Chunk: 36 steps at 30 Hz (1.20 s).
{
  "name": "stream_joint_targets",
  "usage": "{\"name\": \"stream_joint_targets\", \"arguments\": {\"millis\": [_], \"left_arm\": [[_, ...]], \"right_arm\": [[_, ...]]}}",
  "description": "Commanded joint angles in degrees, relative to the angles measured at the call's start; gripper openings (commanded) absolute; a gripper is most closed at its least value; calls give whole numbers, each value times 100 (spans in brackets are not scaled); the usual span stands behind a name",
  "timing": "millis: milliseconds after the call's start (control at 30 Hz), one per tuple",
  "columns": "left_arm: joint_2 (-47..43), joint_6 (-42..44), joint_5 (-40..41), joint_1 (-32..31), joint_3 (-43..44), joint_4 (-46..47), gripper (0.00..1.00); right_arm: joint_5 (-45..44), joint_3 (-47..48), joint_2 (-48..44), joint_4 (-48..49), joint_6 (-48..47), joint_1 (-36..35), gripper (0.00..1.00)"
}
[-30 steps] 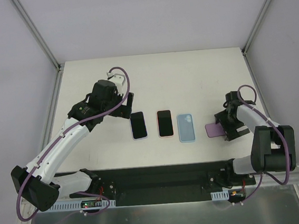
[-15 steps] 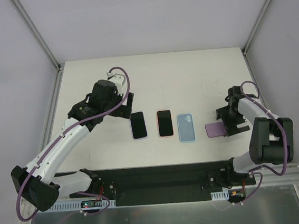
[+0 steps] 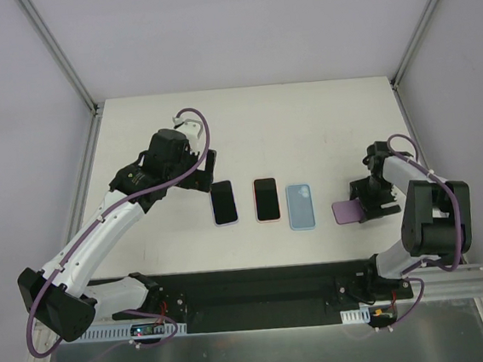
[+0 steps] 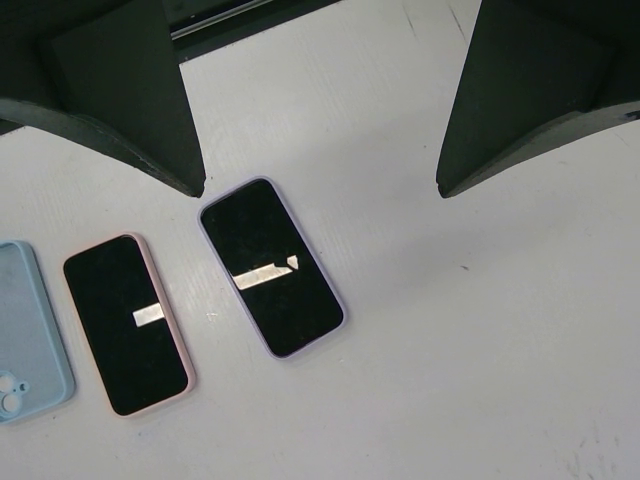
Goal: Put the phone into the phone case
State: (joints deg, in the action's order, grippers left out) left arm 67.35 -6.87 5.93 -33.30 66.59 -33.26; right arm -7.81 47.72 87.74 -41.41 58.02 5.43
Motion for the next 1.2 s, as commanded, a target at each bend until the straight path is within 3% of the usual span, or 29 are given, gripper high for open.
{"name": "stream_joint_targets", "arguments": {"millis": [0, 200, 367, 500, 633, 767, 1000, 1167], "left_arm": [[-126, -60, -110, 8, -14, 74, 99], [-100, -130, 47, 8, -41, 74, 99], [-126, -288, 338, 8, -58, 74, 99], [-12, -498, 311, 8, -49, 65, 99], [-134, -868, 234, 8, -6, 134, 99], [-38, -991, -521, 8, 196, 223, 97], [1049, -1553, -2751, 8, 926, 398, 80], [1798, -1799, -3273, -19, 1348, 644, 75]], "right_arm": [[35, -105, 313, 10, 113, 28, 73], [183, -237, 270, 387, -500, 37, 53], [596, -246, 68, 1064, -2134, 28, 51], [1630, -377, -117, 1555, -3680, 28, 45], [2336, -466, -178, 1750, -4368, 28, 45], [2819, -668, -503, 2057, -4738, -7, 42], [3505, -747, -1206, 2478, -5336, -288, 38], [3884, -905, -1567, 2761, -5503, -420, 36]]}}
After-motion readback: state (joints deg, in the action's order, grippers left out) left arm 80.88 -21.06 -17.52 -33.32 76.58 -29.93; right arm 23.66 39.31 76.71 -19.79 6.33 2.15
